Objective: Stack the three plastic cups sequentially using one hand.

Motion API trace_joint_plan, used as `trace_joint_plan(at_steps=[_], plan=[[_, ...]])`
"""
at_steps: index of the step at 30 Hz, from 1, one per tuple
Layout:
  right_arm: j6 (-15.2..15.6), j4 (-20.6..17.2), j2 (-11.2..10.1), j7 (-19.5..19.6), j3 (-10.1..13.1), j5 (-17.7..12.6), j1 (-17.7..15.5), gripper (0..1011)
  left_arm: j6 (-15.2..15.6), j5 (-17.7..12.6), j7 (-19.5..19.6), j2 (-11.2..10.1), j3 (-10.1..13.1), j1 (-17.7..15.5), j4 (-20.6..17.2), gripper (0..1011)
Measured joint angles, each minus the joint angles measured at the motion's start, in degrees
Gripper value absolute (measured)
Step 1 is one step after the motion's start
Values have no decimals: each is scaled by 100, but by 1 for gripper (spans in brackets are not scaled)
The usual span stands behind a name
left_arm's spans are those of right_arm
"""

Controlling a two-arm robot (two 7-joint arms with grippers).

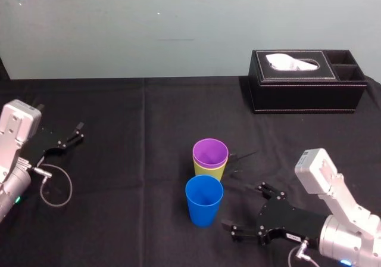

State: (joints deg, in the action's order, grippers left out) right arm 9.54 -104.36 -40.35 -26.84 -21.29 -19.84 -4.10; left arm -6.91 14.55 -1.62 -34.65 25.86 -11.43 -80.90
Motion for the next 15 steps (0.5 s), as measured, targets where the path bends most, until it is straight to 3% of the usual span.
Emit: trace_joint_plan(at_steps=[15], plan=[[62,45,161,-71,-79,7,52,1004,0,0,0,0,0,0,0,1010]])
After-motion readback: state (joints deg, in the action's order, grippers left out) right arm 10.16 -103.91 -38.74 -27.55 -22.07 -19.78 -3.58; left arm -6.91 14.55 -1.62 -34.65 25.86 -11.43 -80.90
